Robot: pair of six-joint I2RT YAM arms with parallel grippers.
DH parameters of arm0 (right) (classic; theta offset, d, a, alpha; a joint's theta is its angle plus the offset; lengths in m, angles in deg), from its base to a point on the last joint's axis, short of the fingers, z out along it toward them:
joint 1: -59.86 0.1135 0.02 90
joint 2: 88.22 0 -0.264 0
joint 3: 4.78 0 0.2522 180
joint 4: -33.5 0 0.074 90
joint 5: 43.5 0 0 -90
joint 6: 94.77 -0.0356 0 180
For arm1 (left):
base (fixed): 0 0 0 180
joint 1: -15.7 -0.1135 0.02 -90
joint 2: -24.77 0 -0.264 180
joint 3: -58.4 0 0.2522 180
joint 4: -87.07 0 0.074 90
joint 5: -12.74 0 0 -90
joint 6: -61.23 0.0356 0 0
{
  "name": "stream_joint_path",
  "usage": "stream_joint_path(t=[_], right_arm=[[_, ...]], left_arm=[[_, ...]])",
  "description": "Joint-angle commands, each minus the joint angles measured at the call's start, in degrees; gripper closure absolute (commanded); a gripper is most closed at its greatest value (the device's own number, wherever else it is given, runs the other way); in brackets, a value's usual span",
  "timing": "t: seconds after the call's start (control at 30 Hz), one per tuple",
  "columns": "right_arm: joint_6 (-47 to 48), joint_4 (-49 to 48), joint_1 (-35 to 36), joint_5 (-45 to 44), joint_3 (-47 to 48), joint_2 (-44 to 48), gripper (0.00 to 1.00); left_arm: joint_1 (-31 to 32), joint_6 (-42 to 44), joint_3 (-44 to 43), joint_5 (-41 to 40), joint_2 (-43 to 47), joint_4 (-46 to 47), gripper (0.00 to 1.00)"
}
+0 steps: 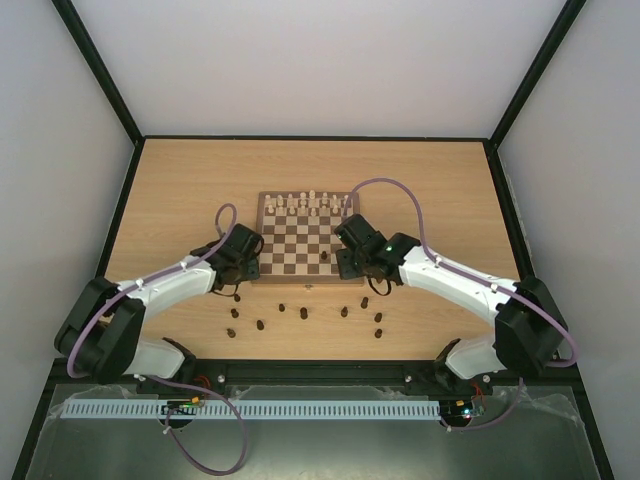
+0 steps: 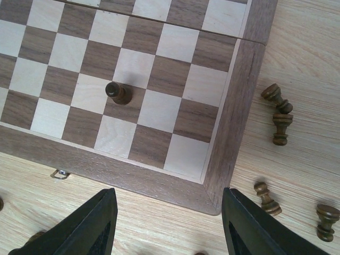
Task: Set up the chess pieces on the board
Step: Pick up the chess piece at the center of the board.
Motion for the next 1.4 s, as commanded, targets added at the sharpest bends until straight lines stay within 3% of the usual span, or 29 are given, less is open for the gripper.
stream_joint_path(t=[0.0,0.8,1.17,1.37], right_arm=[[0.7,0.7,0.2,-1.0,-1.3,1.8,0.46],[0.5,-0.3,0.2,-1.2,-2.9,1.8,0.46],[0.5,-0.7,0.2,-0.8,-3.1,1.5,0.46],[0.5,-0.8,0.2,-0.8,-3.6,1.6,0.46]], left_arm=[[0.2,0.9,-2.0,-1.2,-1.7,-0.5,0.56],[0.3,0.7,0.1,-1.5,-3.1,-0.7,0.73],[0.6,0.6,0.5,-0.9,-3.3,-0.2,0.67],[0.7,0.8,0.1,-0.7,-3.8,-0.1,0.78]])
